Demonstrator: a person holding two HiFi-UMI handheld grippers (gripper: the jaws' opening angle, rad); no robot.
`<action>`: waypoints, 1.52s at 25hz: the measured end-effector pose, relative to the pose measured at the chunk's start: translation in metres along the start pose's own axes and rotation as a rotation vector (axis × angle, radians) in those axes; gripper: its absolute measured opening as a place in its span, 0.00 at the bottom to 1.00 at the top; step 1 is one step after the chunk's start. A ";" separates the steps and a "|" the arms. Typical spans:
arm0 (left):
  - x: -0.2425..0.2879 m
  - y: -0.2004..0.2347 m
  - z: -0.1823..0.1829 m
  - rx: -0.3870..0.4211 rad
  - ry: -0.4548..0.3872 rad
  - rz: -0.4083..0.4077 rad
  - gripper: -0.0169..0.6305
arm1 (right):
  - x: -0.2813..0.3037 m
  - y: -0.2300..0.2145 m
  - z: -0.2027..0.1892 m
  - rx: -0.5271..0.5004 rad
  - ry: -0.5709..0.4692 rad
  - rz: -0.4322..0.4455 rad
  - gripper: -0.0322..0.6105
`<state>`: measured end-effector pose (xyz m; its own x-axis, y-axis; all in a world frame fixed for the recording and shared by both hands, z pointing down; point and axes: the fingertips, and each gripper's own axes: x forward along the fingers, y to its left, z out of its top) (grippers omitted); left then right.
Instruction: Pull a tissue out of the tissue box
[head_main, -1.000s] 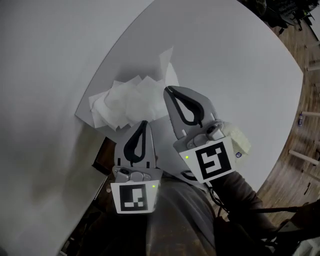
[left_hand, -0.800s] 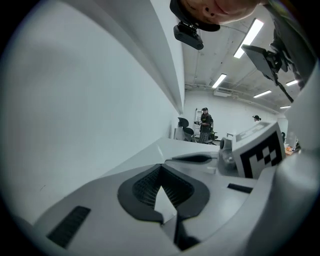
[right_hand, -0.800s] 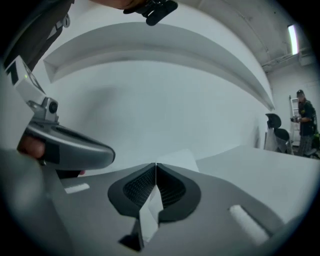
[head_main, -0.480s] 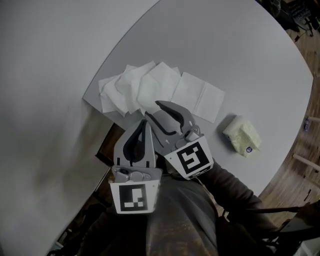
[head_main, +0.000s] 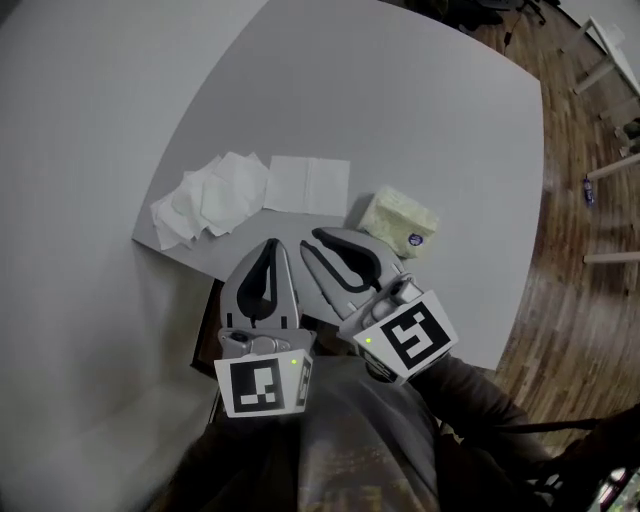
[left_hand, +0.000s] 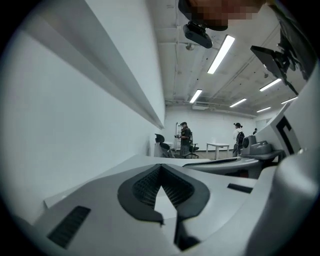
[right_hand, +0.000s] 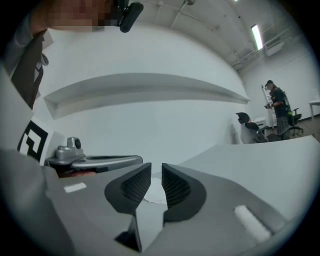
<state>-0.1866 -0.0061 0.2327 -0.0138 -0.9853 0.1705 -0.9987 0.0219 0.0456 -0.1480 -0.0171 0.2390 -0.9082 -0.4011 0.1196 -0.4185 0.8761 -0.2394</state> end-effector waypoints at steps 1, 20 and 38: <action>-0.003 -0.018 0.004 -0.003 -0.017 -0.017 0.02 | -0.022 -0.004 0.008 0.007 -0.023 -0.021 0.14; -0.043 -0.190 0.063 0.091 -0.154 -0.303 0.02 | -0.211 -0.012 0.081 -0.039 -0.231 -0.337 0.05; -0.064 -0.198 0.075 0.094 -0.197 -0.418 0.02 | -0.216 0.014 0.087 -0.104 -0.229 -0.404 0.05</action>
<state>0.0083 0.0397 0.1394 0.3909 -0.9198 -0.0344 -0.9204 -0.3904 -0.0204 0.0417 0.0584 0.1259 -0.6562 -0.7538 -0.0346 -0.7463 0.6550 -0.1184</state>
